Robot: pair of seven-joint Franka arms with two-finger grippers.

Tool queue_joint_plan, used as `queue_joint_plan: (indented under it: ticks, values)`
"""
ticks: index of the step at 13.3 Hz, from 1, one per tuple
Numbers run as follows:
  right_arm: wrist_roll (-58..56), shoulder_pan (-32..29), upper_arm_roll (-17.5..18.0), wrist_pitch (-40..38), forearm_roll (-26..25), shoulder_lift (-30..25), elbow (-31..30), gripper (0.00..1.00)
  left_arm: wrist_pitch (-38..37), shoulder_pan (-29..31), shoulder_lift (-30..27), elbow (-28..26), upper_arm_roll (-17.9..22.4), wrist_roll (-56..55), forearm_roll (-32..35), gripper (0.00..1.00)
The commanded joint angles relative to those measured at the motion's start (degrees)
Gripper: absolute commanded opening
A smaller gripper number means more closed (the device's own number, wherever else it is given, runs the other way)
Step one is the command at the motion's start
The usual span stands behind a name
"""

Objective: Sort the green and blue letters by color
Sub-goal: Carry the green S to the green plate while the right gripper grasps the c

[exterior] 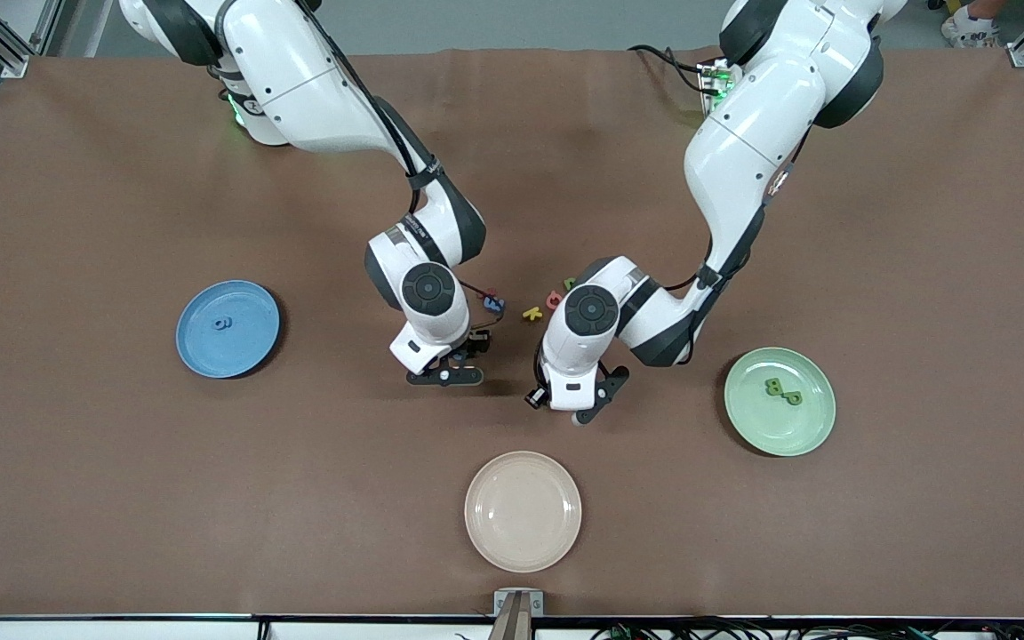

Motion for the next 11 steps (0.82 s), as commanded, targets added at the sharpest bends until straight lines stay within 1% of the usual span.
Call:
queue_joint_plan:
  ticks: [1, 2, 4, 5, 7, 9, 11]
  values:
    - [0.11, -0.04, 0.19, -0.54, 0.92, 0.99, 1.59, 0.64, -5.08, 1.68, -3.5, -0.42, 0.73, 1.42, 0.32, 0.0]
    - [0.11, -0.04, 0.19, -0.63, 0.92, 0.99, 1.59, 0.59, -7.89, 3.35, -5.69, -0.59, 0.56, 3.86, 0.24, 0.0]
    - [-0.06, -0.13, 0.19, -0.63, 0.83, 0.99, 1.59, 0.42, -14.48, 6.6, -9.12, -1.46, 0.3, 7.82, 0.23, 0.0]
    - [-0.24, -0.3, 0.19, -0.63, 0.83, 0.99, 1.67, 0.34, -15.56, 8.71, -10.53, -3.04, 0.03, 10.11, 0.23, 0.0]
    - [-0.41, -0.48, 0.19, -0.63, 0.83, 0.9, 1.76, 0.21, -15.57, 13.71, -14.48, -9.17, 0.03, 15.89, 0.23, 0.0]
    - [-0.5, -0.91, 0.11, -0.81, 0.57, 0.82, 1.76, 0.14, -15.48, 18.89, -18.35, -15.33, 0.03, 24.15, 0.32, 0.0]
    - [-0.59, -1.36, 0.11, -0.98, 0.31, 0.64, 2.72, 0.11, -15.22, 24.09, -21.26, -20.43, -0.06, 32.94, 0.24, 0.0]
